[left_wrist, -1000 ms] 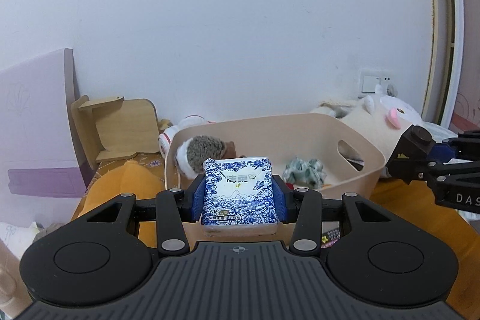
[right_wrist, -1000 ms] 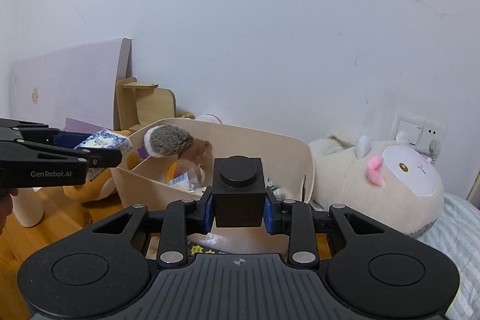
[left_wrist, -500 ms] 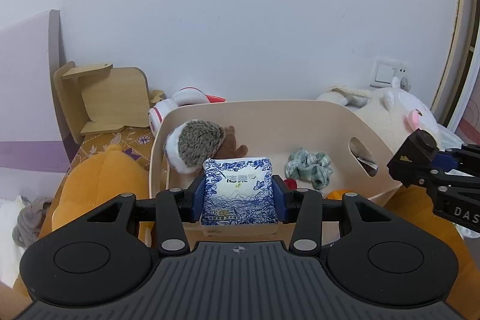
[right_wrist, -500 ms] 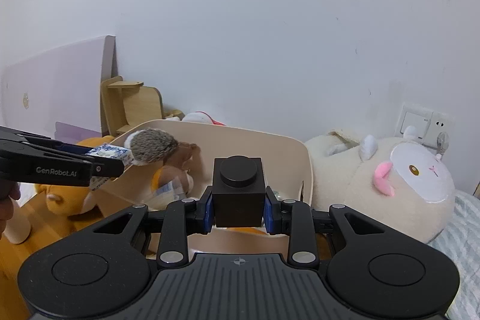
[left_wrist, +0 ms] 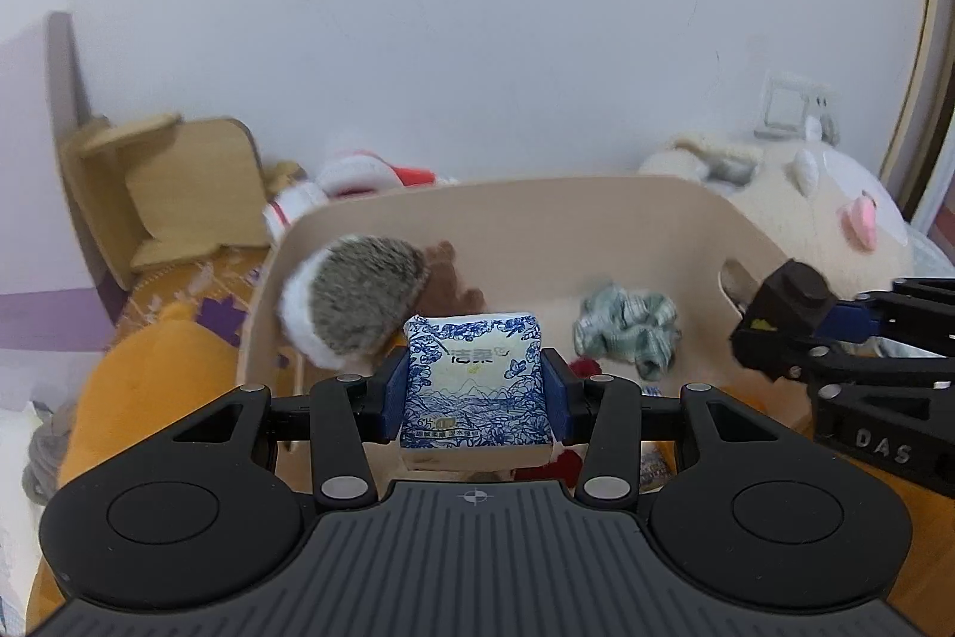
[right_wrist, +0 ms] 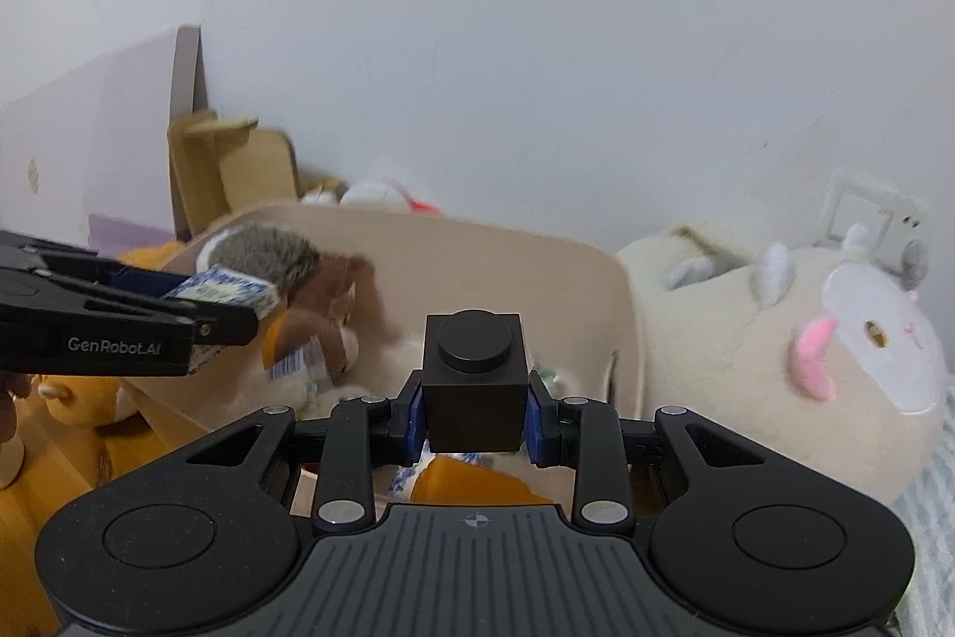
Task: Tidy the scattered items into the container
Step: 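Lift the tissue pack with left tool while right tool carries the black cube over container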
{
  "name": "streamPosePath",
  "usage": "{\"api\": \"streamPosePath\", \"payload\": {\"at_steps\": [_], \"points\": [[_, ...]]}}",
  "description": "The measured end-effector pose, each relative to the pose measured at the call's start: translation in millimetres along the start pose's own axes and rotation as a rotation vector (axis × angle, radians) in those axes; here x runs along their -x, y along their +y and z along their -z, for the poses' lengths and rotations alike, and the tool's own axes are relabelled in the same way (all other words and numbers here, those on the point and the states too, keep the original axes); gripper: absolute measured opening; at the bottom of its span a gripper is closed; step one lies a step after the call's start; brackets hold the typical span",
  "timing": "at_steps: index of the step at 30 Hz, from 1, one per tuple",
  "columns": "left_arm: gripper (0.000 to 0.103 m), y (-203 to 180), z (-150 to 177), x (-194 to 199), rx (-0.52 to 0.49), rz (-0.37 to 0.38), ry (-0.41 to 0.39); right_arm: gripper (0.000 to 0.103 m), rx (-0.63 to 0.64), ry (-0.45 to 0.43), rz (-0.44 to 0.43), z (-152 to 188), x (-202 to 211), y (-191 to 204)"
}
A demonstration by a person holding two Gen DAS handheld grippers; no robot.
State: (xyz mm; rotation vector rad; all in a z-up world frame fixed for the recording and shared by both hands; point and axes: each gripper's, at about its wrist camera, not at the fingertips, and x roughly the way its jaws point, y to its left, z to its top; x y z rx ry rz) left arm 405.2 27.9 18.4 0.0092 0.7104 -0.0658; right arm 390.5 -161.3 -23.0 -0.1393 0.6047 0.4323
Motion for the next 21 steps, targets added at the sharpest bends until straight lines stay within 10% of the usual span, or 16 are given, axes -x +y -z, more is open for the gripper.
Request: {"api": "streamPosePath", "payload": {"at_steps": [21], "points": [[0.046,-10.4,-7.9,-70.7,-0.048,0.033,0.243,0.029,0.068,0.189,-0.024,-10.4,-60.8,0.5]]}}
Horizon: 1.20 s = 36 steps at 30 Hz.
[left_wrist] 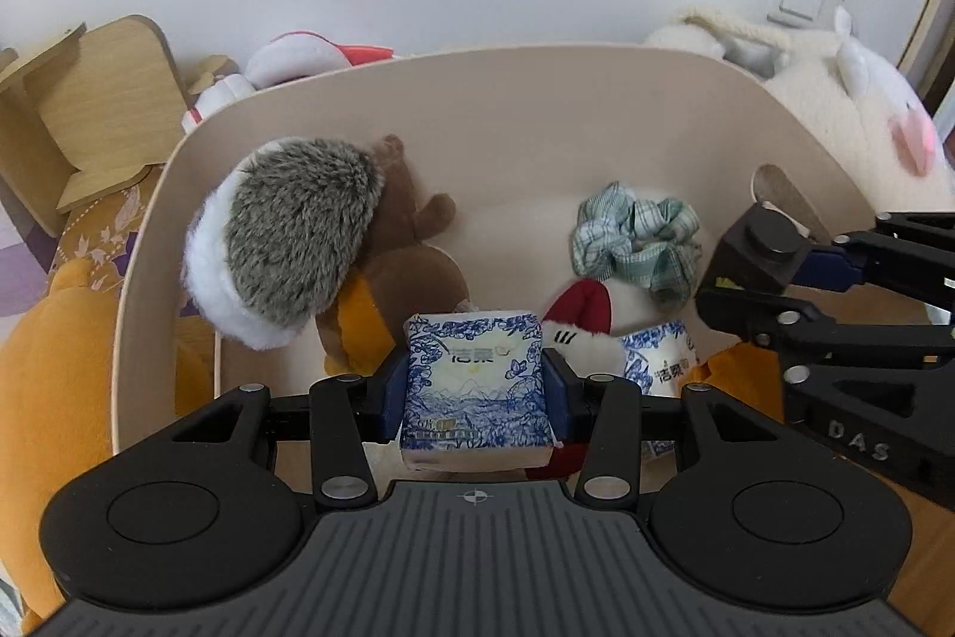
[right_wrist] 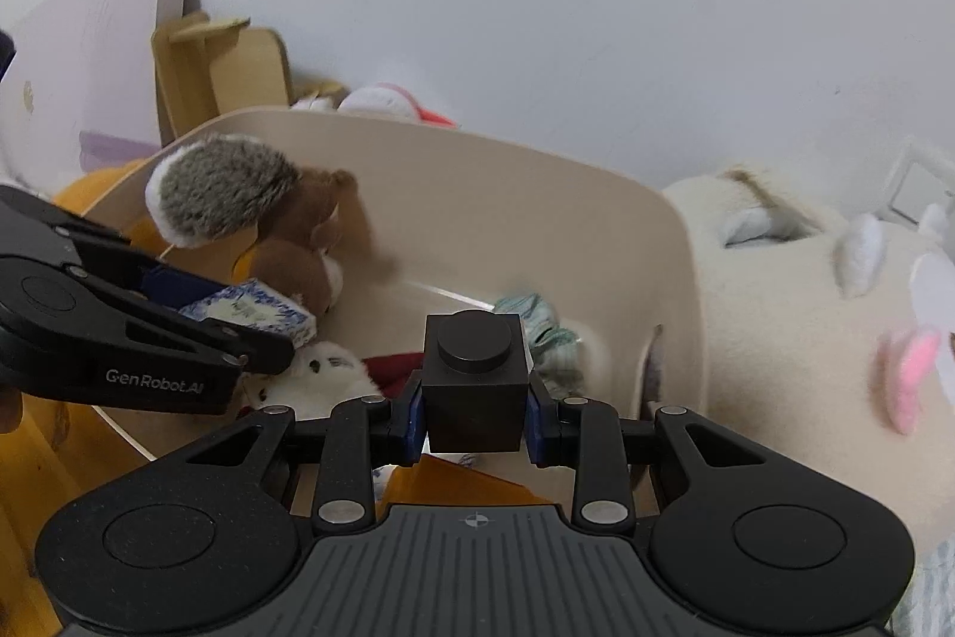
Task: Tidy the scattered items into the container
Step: 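Lift the tissue pack with left tool while right tool carries the black cube over container, then open left tool to drop the tissue pack while right tool drops the cube into container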
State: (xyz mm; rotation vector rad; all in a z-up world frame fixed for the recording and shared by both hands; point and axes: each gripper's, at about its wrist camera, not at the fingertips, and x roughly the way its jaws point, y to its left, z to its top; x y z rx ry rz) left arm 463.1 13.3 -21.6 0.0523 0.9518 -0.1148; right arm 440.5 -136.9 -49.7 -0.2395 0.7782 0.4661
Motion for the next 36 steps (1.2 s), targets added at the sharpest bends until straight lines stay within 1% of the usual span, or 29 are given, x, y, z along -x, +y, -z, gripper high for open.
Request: {"api": "streamPosePath", "payload": {"at_steps": [4,9,16,17,18,19,20,21,24,26,27,28,29,30,32,36], "points": [[0.046,-2.8,-0.7,-4.0,-0.018,-0.003,0.021,0.029,0.02,0.03,0.009,-0.8,-7.7,5.9],[0.047,-1.5,-3.3,-6.7,-0.033,0.01,0.059,0.029,0.011,0.066,-0.008,-5.1,-13.5,2.5],[0.048,5.1,-4.3,-9.6,-0.008,0.028,0.096,0.029,0.023,0.105,-0.005,-8.0,-17.7,-1.5],[0.051,5.8,-4.4,-9.2,-0.005,0.031,0.096,0.029,0.025,0.111,-0.006,-8.0,-18.3,-1.3],[0.055,6.0,-4.3,-8.5,-0.008,0.033,0.092,0.039,0.024,0.116,-0.012,-7.9,-18.4,-1.9],[0.065,6.0,-4.0,-7.6,-0.01,0.032,0.088,0.04,0.024,0.116,-0.018,-7.4,-17.4,-2.7],[0.071,6.1,-3.4,-6.9,-0.012,0.035,0.086,0.05,0.027,0.112,-0.029,-7.0,-15.9,-3.6],[0.072,6.5,-2.5,-6.9,-0.014,0.036,0.089,0.054,0.034,0.101,-0.029,-6.4,-13.8,-2.7],[0.074,8.4,-1.4,-5.7,-0.007,0.027,0.088,0.059,0.054,0.082,-0.011,-6.5,-9.2,-0.9],[0.08,10.8,-1.3,-4.4,0.006,0.022,0.091,0.063,0.054,0.074,-0.015,-7.2,-6.2,-0.1],[0.081,12.5,-1.1,-3.4,0.012,0.024,0.091,0.071,0.056,0.065,-0.013,-7.3,-3.4,0.4],[0.083,13.8,-1.3,-3.1,0.018,0.024,0.096,0.076,0.058,0.055,0.006,-7.6,-0.6,0.5],[0.083,15.1,-1.8,-3.6,0.025,0.029,0.109,0.084,0.062,0.045,0.027,-8.4,1.7,0.9],[0.083,16.4,-1.8,-3.6,0.034,0.037,0.119,0.087,0.066,0.033,0.039,-8.9,4.8,0.4],[0.083,16.3,-0.6,-1.6,0.045,0.039,0.117,0.087,0.061,0.026,0.034,-9.8,10.0,-1.9],[0.083,11.9,0.7,4.2,0.03,0.017,0.099,0.087,0.065,0.019,0.041,-9.4,16.8,-3.4]]}}
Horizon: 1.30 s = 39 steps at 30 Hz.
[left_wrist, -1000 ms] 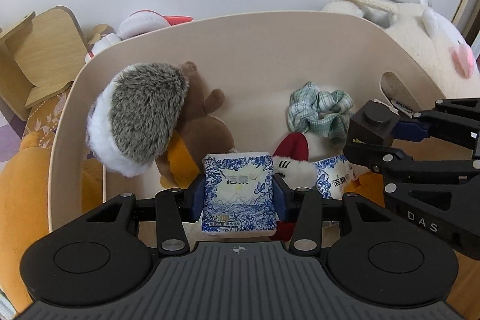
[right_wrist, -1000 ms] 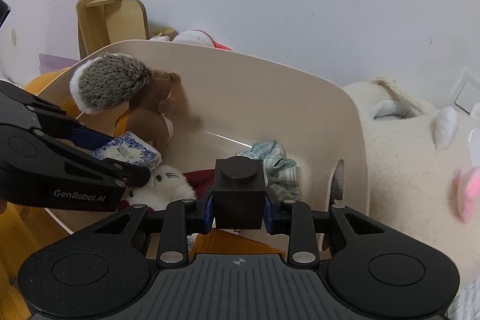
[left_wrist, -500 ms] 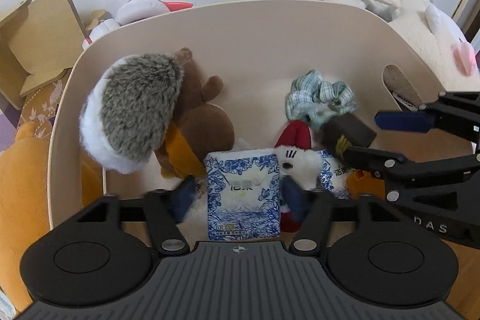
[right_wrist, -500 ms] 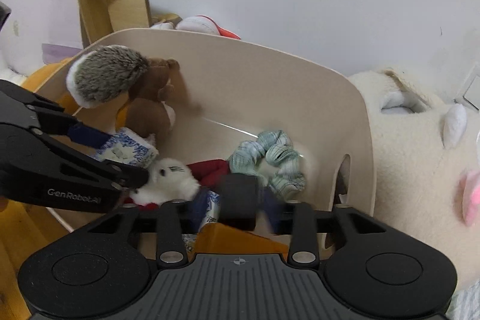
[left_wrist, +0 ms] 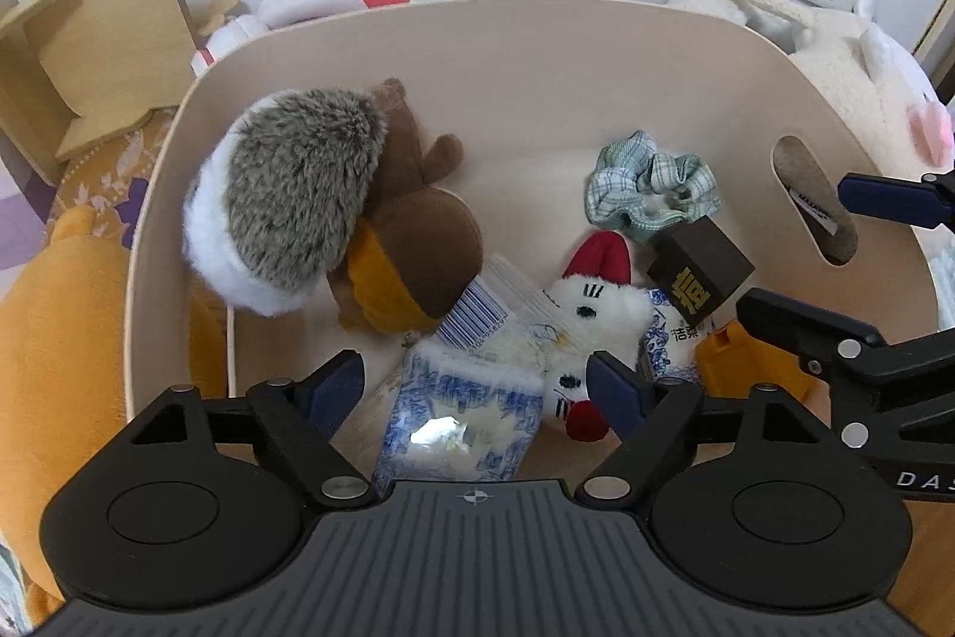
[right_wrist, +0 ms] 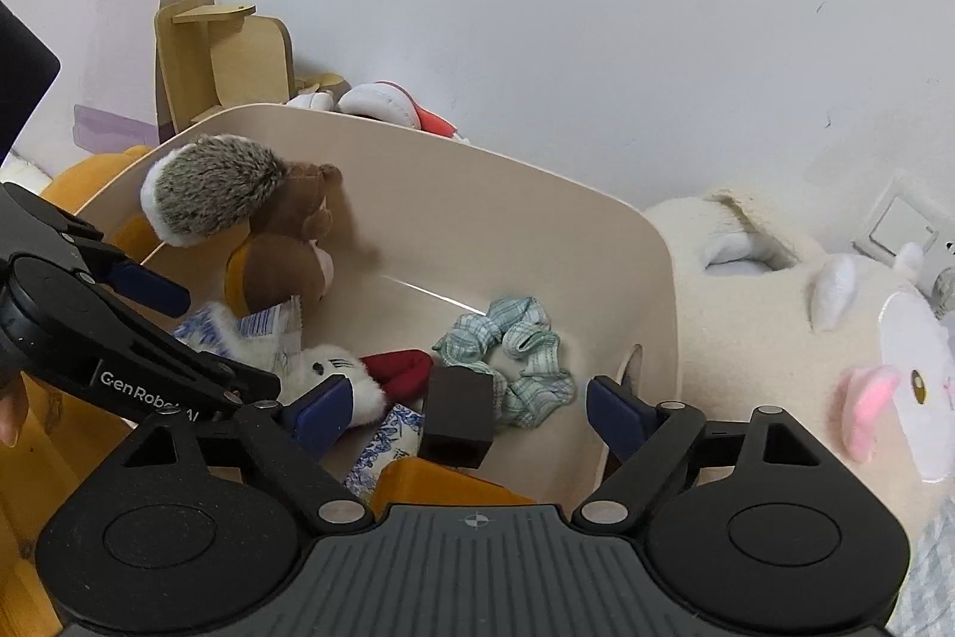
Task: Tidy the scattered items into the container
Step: 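Open left tool to drop the tissue pack while right tool drops the cube into container, then move left tool to the white scrunchie while right tool approaches the printed candy box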
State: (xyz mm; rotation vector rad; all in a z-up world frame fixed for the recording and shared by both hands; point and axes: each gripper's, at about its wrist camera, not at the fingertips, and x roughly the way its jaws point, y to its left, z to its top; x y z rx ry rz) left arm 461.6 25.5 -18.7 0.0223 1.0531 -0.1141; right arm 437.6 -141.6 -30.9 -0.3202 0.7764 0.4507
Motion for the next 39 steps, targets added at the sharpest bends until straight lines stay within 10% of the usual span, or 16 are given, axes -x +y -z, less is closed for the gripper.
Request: {"api": "streamPosePath", "payload": {"at_steps": [39], "points": [[0.083,-2.4,81.6,116.4,0.092,-0.006,-0.297,0.089,-0.054,-0.144,-0.01,66.1,104.8,-30.0]]}}
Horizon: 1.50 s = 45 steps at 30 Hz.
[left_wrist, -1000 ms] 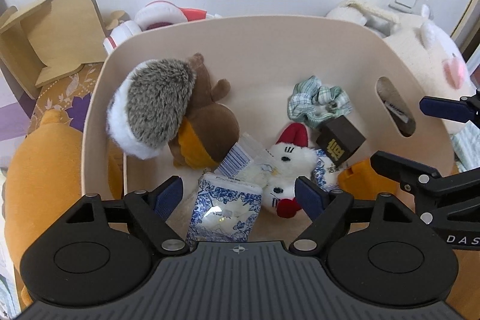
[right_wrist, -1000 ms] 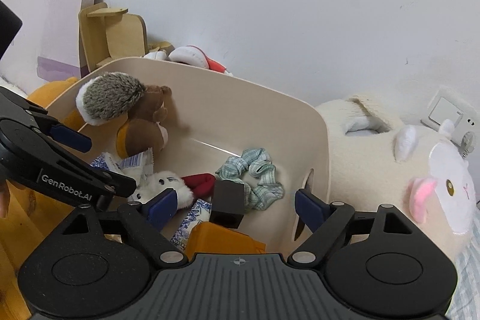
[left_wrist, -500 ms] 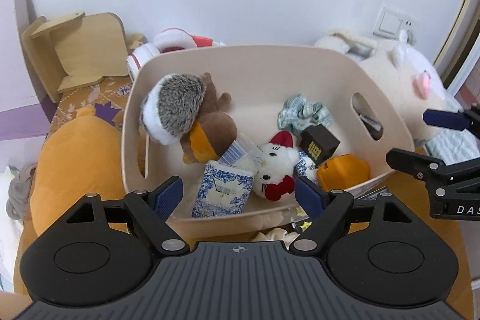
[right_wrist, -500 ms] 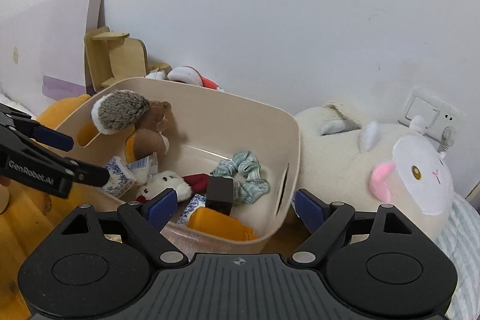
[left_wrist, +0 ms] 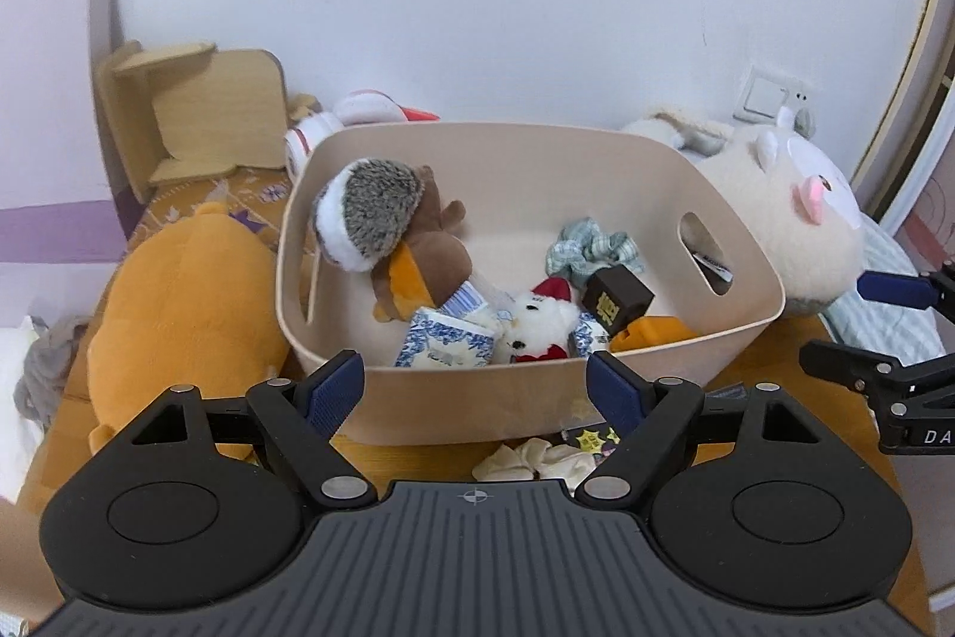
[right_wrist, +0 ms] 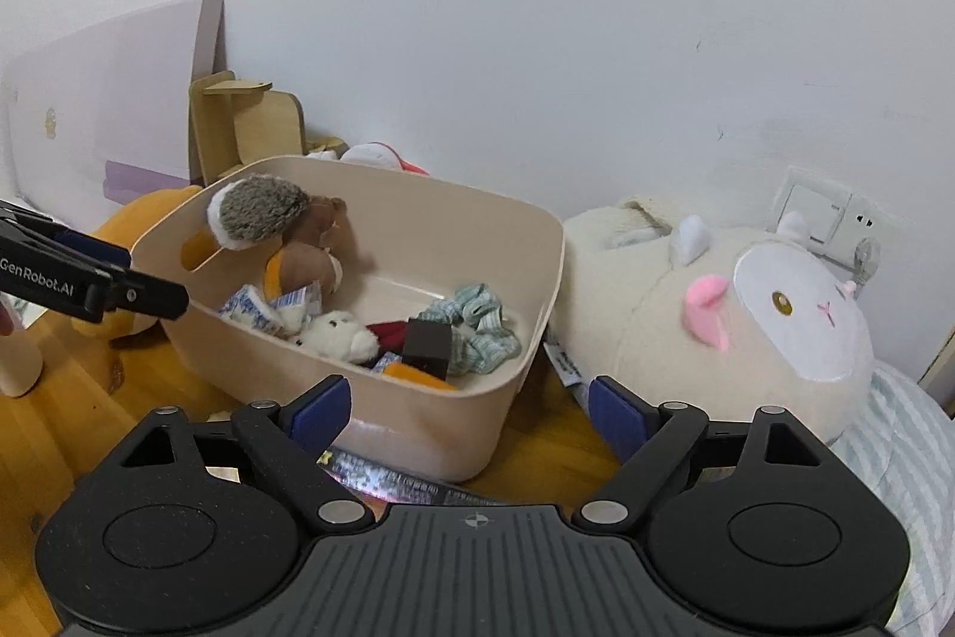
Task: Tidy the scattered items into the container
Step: 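Move left tool to the white scrunchie while right tool approaches the printed candy box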
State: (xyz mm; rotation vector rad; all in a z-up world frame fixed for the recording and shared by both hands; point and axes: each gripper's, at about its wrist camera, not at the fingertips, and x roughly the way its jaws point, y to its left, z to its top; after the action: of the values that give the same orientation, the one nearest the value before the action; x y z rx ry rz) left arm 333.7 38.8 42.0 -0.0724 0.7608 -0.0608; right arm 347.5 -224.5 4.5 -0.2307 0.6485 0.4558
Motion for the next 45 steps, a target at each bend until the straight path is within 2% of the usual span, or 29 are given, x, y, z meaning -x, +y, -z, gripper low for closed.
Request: {"api": "streamPosePath", "payload": {"at_steps": [6,13,20,24,27,36,45], "points": [[0.083,-1.8,27.4,11.8,0.015,0.019,-0.043,0.09,-0.002,0.021,-0.027,22.5,-5.7,-5.1],[0.083,-13.3,62.3,2.6,-0.015,-0.006,-0.061,0.091,0.003,0.046,-0.048,48.4,-25.6,-10.4],[0.083,-11.1,90.7,-22.8,0.025,-0.005,-0.017,0.096,0.123,0.013,-0.033,70.8,-43.5,-5.3],[0.083,-12.7,94.5,-30.2,0.026,-0.002,-0.019,0.098,0.194,0.009,-0.075,79.2,-54.9,-2.4],[0.083,-17.0,95.2,-34.2,0.012,-0.001,-0.015,0.103,0.195,-0.001,-0.106,82.2,-60.8,-3.0],[0.083,-19.4,96.1,-50.2,0.011,-0.02,0.002,0.103,0.21,-0.017,-0.199,78.4,-86.4,-7.3],[0.083,-12.8,95.3,-53.5,0.025,-0.039,0.001,0.103,0.265,0.04,-0.29,92.0,-92.9,7.9]]}}
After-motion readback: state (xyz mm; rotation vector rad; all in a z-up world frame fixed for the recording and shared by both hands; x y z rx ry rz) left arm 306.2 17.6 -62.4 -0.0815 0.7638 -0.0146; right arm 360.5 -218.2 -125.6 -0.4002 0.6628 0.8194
